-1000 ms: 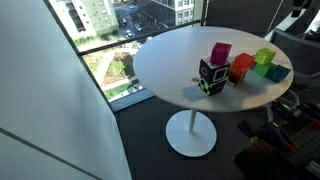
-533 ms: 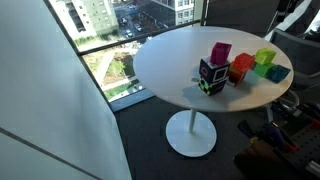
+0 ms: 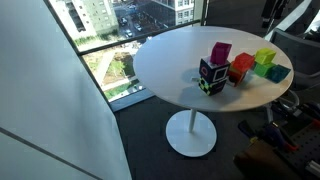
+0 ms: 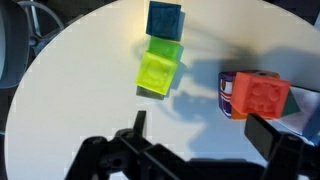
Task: Put the orange block on the blue block
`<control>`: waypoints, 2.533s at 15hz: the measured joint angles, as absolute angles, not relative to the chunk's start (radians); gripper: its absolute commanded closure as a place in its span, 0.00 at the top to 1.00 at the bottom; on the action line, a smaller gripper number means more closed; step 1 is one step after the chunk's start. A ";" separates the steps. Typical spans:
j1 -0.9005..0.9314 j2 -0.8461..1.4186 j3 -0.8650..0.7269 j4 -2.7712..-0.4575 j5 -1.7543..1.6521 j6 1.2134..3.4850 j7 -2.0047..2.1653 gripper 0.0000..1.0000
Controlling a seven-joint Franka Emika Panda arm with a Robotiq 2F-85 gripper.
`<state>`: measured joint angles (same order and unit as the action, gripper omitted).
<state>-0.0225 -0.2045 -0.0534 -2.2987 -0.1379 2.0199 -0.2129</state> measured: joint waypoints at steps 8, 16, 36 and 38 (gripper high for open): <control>-0.012 -0.211 -0.033 -2.328 -0.040 2.106 -0.185 1.00; -0.012 -0.207 -0.033 -2.336 -0.030 2.114 -0.185 1.00; 0.018 -0.136 0.047 -2.344 -0.062 2.114 -0.047 1.00; 0.024 -0.136 0.059 -2.353 -0.085 2.115 0.000 1.00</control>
